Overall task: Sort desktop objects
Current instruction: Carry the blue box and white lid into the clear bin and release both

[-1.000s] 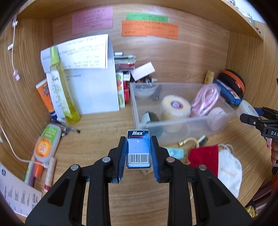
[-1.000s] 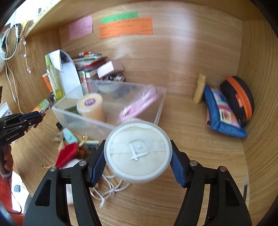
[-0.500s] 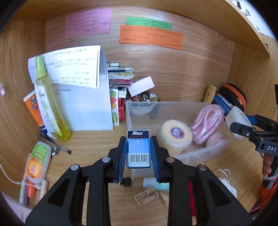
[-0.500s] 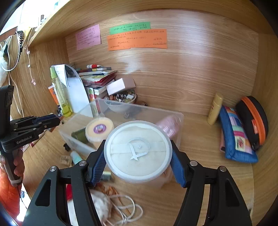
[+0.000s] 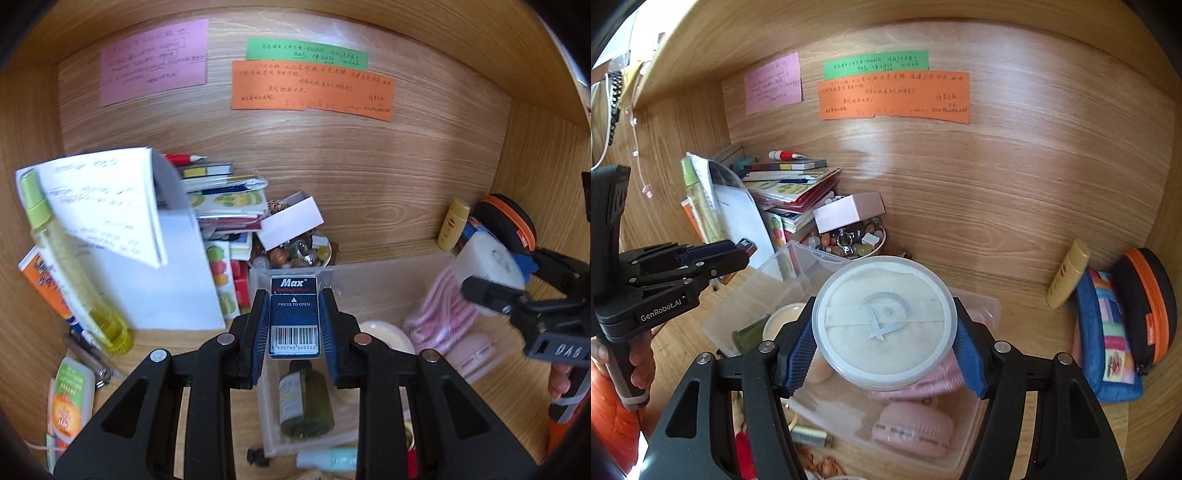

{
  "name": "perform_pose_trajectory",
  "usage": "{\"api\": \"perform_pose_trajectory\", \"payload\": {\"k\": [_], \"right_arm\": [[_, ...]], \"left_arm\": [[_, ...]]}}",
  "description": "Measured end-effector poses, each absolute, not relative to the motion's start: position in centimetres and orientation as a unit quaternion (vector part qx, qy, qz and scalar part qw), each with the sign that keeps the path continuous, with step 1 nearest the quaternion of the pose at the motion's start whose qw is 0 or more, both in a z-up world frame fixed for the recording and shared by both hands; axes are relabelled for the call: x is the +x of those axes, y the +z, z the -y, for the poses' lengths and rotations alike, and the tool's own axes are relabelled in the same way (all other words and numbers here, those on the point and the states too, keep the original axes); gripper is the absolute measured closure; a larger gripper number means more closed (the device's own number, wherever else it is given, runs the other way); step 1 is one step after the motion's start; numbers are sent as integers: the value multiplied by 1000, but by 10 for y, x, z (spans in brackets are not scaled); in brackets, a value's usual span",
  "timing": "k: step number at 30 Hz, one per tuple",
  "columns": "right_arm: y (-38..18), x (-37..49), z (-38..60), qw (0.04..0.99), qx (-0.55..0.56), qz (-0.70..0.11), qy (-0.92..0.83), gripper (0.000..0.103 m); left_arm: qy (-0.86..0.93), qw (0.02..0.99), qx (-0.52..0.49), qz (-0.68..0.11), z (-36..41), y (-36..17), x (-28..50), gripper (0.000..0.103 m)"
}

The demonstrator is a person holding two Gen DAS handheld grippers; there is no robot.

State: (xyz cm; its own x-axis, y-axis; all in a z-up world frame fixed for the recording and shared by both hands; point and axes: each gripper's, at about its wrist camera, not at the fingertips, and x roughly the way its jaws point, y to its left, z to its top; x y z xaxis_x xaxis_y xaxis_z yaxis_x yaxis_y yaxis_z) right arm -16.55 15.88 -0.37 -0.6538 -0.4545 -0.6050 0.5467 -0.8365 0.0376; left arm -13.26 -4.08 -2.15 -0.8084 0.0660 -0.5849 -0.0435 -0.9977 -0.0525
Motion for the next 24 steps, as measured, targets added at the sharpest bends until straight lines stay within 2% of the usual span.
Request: {"api": "perform_pose_trajectory", "payload": {"k": [8,24], "right_arm": [[-36,-189,-149,262,352,-75,-895,41],[-65,-205,-141,238,389,-99,-884,41]], "left_arm": [[944,18,-330,12,39,-40,-155,77],[931,8,-364,-17,32,-66,-171,77]]}}
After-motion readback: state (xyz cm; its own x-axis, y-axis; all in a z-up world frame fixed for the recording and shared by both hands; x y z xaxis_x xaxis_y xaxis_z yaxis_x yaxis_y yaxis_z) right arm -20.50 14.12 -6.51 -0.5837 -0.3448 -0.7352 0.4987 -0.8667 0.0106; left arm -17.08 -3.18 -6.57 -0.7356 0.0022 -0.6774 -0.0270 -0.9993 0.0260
